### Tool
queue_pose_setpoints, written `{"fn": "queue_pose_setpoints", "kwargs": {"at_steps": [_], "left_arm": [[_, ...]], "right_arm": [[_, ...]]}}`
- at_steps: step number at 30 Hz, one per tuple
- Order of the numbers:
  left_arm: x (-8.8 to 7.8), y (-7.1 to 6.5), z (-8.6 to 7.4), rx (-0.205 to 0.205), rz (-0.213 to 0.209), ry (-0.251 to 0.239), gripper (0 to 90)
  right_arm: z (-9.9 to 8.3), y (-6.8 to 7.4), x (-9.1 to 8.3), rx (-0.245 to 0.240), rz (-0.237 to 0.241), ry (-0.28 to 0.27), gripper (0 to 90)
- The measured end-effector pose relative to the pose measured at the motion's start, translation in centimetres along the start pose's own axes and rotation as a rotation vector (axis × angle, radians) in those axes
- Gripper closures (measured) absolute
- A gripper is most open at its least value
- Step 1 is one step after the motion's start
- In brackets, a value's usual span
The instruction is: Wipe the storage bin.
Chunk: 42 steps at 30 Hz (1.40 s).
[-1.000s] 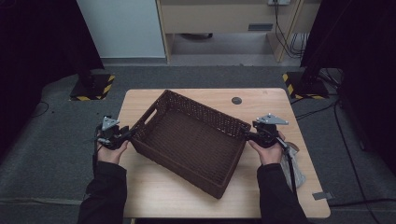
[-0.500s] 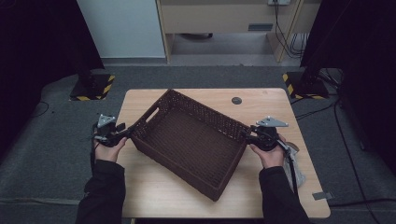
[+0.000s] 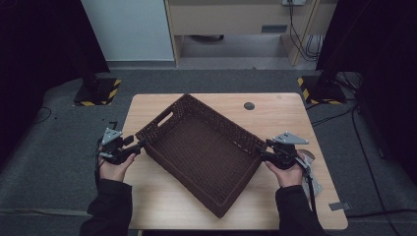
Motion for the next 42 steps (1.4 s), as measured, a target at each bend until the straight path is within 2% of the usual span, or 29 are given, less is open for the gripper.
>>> {"fn": "queue_pose_setpoints", "kwargs": {"at_steps": [4,7,12,14,17,21,26,30,32,35,37,40,42], "left_arm": [[0.4,-1.0,-0.5,0.015,-0.011,0.006,44.3],[0.4,-1.0,-0.5,0.007,-0.012,0.001,45.3],[1.0,-1.0,-0.2,-0.024,-0.046,-0.012,44.6],[1.6,-1.1,-0.1,-0.015,-0.037,-0.014,44.5],[2.3,-1.0,0.4,0.016,0.011,-0.012,42.9],[2.7,-0.8,0.9,0.029,0.026,0.005,43.2],[3.7,-0.4,1.7,0.039,0.036,-0.001,43.8],[4.4,0.0,2.4,0.046,0.035,0.007,44.0],[4.6,0.1,2.6,0.051,0.038,0.016,44.2],[4.5,0.0,2.6,0.052,0.039,0.025,44.2],[4.3,-0.2,2.4,0.048,0.031,0.023,42.3],[3.7,-0.5,2.0,0.055,0.023,0.013,41.1],[3.1,-1.0,1.7,0.047,0.004,0.002,40.6]], "right_arm": [[0.2,-0.2,0.6,-0.007,-0.008,0.012,55.3],[0.2,-0.4,0.9,-0.005,0.001,0.017,57.9],[0.2,-0.1,0.9,-0.015,-0.012,0.023,59.1],[0.0,0.0,0.8,-0.014,-0.012,0.018,59.0],[-0.4,0.5,0.4,-0.007,0.005,0.010,58.4],[-0.5,0.7,0.1,-0.010,0.015,0.013,56.7],[0.1,0.5,0.3,-0.022,0.012,-0.008,55.4],[-0.1,0.2,0.9,-0.017,0.020,0.009,63.0],[-0.3,0.5,1.0,-0.014,0.048,0.006,68.7],[-0.3,0.9,0.9,-0.030,0.058,0.014,76.9],[-0.5,1.1,0.9,-0.042,0.049,0.024,77.4],[-0.8,1.2,0.7,-0.035,0.057,0.018,78.0],[-1.0,1.4,0.5,-0.037,0.057,0.021,78.1]]}}
Point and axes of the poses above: each handheld gripper's, and its own axes: x roughly forward along the jaws, z roughly out of its top, y roughly to its left, the point moved 9 cm from there along x, roughly forward along the jaws, and after that the axes turned 13 degrees about y, right-handed, at the moved point
